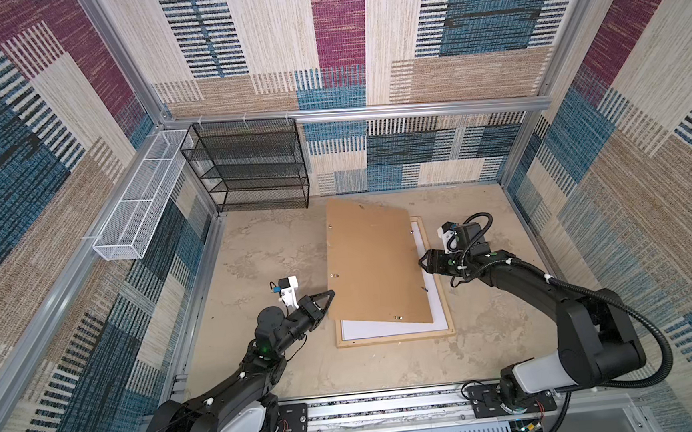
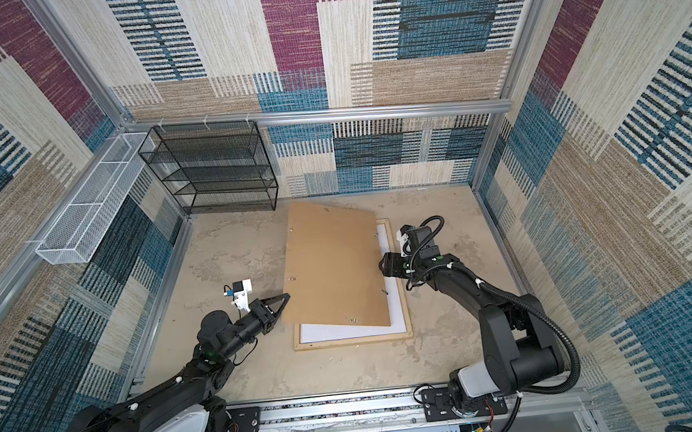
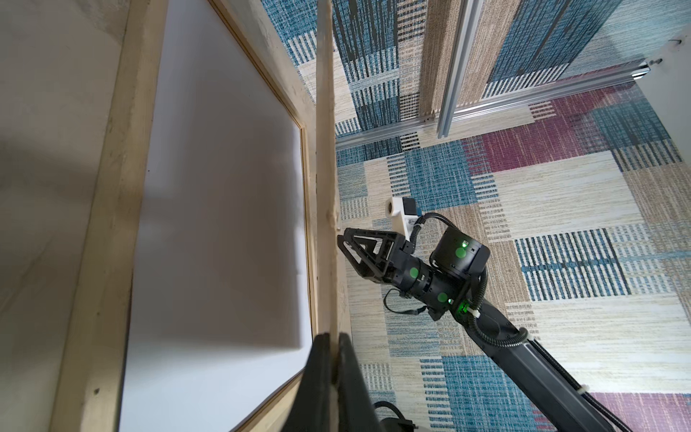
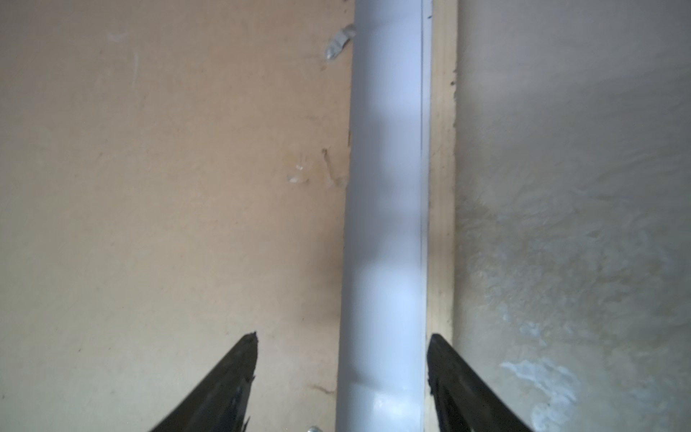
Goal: Put the photo into the frame
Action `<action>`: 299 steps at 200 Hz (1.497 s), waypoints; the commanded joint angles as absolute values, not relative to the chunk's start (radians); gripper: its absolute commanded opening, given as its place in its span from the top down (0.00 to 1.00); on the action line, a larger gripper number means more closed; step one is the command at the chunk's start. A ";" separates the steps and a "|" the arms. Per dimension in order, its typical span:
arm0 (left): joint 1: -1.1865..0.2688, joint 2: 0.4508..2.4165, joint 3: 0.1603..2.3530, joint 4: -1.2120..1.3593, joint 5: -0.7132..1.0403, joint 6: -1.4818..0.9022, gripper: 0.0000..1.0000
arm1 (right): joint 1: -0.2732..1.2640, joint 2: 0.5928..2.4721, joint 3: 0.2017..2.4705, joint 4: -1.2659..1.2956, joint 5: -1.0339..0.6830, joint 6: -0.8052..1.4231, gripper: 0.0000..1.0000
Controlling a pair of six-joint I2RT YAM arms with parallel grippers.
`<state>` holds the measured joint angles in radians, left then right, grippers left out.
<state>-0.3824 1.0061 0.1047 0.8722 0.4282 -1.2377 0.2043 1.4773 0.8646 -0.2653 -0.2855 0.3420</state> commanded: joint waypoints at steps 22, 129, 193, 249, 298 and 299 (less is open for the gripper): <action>-0.382 0.974 0.099 0.920 0.426 -1.227 1.00 | 0.154 1.581 0.921 -0.166 -0.292 0.362 0.26; -0.385 1.146 0.086 1.075 0.456 -1.260 1.00 | 0.109 1.709 0.915 0.013 -0.496 0.448 0.25; -0.397 1.224 0.076 1.134 0.473 -1.321 1.00 | 0.109 1.736 0.903 0.053 -0.524 0.478 0.25; -0.417 0.836 0.111 0.605 0.405 -1.214 1.00 | 0.109 1.754 0.895 0.092 -0.563 0.500 0.25; -0.419 0.610 0.100 0.342 0.324 -1.177 1.00 | 0.109 1.754 0.871 0.130 -0.600 0.526 0.25; -0.419 0.611 0.098 0.346 0.324 -1.178 1.00 | 0.109 1.754 0.871 0.130 -0.600 0.526 0.25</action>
<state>-0.4191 0.6296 0.1181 0.4221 0.3683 -1.2224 0.1093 1.7554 0.8761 0.0860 -0.5705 0.5003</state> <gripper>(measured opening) 0.079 0.747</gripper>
